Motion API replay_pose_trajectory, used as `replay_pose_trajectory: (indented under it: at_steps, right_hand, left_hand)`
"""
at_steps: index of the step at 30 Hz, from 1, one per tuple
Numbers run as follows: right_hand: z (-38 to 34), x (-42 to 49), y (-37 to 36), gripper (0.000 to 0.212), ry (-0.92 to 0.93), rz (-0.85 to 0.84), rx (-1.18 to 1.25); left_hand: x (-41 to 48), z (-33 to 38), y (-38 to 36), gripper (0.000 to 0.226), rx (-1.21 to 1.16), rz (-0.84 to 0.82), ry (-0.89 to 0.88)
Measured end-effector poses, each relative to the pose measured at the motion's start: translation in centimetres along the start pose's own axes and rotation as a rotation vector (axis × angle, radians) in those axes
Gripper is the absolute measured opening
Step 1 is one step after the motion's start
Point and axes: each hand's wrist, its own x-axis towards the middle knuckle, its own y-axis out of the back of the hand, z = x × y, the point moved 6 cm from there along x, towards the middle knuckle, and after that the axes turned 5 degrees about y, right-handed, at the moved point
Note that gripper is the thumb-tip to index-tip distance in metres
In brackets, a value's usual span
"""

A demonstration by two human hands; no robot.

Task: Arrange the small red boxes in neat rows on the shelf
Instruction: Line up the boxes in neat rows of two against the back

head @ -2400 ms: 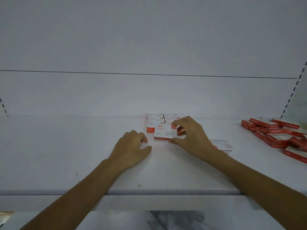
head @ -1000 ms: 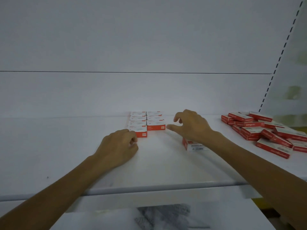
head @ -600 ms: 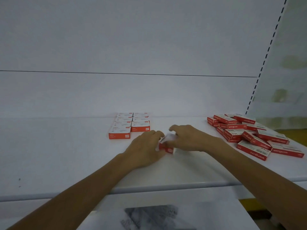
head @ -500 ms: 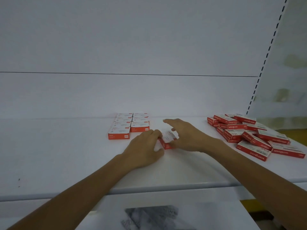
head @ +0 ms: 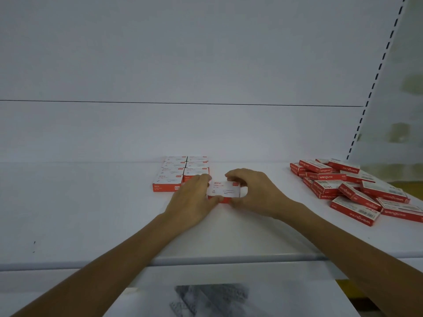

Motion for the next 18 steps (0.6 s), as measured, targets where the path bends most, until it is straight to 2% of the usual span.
replay_pose_trajectory:
  at_steps: [3,8,12,18]
  right_hand:
    - [-1.0,0.0,0.7,0.057,0.091,0.108,-0.034]
    - [-2.5,0.8,0.3,0.052,0.176,0.131,-0.104]
    - [-2.5,1.7,-0.5,0.05,0.097,0.116,-0.073]
    - [-1.5,2.8,-2.8,0.039,-0.064,-0.021,-0.027]
  left_hand:
    - [-0.3,-0.4,0.3,0.055,-0.055,-0.05,-0.039]
    - [-0.5,-1.5,2.2,0.051,-0.12,0.028,-0.05]
    - [-0.8,-2.4,3.4,0.052,-0.097,0.049,-0.05]
    - [-0.9,-4.9,4.7,0.043,0.036,0.039,0.01]
